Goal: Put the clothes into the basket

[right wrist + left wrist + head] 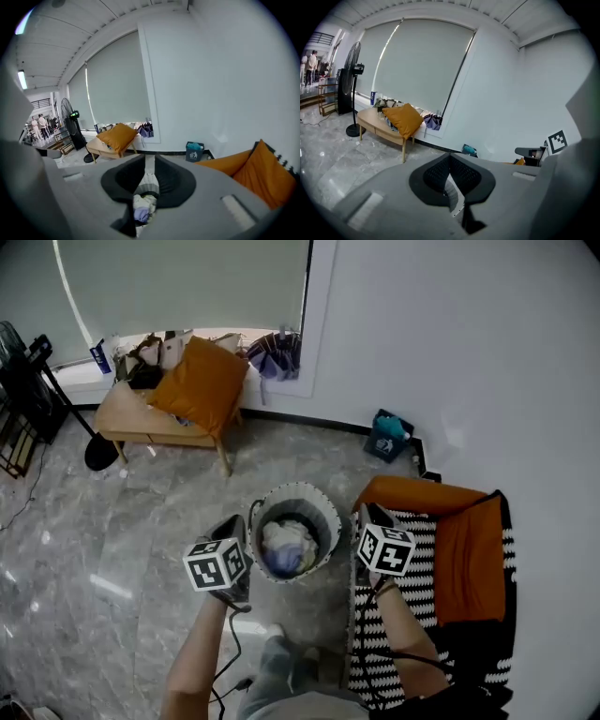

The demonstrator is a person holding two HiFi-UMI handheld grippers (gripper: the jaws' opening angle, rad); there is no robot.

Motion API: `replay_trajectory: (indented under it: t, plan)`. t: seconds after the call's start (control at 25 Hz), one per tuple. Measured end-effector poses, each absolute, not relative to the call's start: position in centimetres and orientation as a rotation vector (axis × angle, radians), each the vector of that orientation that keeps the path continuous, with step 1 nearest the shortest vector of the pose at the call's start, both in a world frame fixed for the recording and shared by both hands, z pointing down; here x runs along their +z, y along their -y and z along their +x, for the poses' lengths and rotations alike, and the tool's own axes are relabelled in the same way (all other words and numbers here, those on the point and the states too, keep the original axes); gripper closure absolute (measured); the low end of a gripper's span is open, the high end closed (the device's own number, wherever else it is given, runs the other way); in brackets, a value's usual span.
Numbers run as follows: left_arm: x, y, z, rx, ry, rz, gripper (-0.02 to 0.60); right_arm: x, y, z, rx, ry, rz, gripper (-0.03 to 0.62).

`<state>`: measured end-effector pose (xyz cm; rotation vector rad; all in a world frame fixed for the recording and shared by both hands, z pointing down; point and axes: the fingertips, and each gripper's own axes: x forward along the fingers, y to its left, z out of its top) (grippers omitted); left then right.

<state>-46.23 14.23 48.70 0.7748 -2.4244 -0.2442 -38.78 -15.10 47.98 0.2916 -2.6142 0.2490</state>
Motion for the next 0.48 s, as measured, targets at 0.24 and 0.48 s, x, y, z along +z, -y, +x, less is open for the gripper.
replay_trajectory:
  t: [0.24,0.48]
  plan:
    - [43.2,-13.2,-43.6,-0.243,2.501,0.827,0.588,43.3,17.2,-33.9,0.266,2.668,0.323,0.581]
    - [39.0,-12.4,-41.3,-0.254,2.572,0.872,0.588,39.3,18.0,-30.7,0.259,2.731,0.342,0.589]
